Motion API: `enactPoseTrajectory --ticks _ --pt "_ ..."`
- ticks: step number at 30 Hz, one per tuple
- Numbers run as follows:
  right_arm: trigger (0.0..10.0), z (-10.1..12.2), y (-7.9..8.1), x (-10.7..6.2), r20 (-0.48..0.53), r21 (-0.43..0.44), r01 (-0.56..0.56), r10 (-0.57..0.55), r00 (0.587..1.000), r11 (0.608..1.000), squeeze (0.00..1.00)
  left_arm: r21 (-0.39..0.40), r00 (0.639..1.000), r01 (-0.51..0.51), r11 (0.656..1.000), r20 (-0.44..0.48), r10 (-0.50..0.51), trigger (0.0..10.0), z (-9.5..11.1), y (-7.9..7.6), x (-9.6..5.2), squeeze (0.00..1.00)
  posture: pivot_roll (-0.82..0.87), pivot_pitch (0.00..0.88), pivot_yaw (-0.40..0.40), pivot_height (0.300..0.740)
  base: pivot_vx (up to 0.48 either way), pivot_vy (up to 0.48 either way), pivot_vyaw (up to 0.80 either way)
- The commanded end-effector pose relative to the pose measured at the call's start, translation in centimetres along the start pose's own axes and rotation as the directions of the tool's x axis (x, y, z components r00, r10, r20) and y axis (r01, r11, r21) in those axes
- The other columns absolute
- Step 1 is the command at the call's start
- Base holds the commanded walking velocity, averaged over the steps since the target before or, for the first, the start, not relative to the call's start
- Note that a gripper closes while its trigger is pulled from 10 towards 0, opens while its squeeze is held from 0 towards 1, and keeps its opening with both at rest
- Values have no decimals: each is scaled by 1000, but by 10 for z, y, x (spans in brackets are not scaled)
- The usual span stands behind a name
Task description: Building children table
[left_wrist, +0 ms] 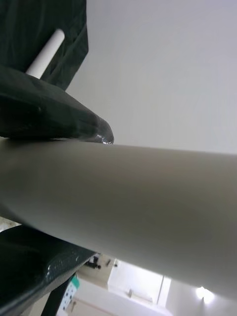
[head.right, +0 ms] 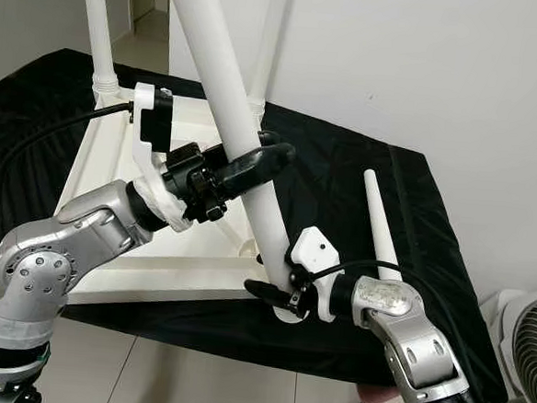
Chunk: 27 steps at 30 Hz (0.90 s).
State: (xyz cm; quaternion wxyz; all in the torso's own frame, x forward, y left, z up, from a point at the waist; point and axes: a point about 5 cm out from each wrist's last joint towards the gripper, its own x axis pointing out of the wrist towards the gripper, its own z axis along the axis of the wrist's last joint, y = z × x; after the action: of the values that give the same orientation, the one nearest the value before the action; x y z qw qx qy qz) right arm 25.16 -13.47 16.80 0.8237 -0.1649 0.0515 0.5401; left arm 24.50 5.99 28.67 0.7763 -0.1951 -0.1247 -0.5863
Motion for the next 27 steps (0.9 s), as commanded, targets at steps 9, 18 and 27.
enactPoseTrajectory --ticks 9,18,27 --pt "10000 -1 -7 -3 0 2 49 -49 999 999 0 97 999 53 994 6 -54 10000 3 -6 13 0 -10 15 -123 740 0 0 0" --pt "10000 4 -13 2 50 28 108 -109 993 994 1000 86 995 -75 993 -64 81 10000 2 9 20 0 -2 4 -125 740 0 0 0" --pt "10000 7 -35 17 82 6 384 -384 920 923 0 136 956 -237 962 -143 256 10000 3 32 37 0 6 0 -131 740 0 0 0"
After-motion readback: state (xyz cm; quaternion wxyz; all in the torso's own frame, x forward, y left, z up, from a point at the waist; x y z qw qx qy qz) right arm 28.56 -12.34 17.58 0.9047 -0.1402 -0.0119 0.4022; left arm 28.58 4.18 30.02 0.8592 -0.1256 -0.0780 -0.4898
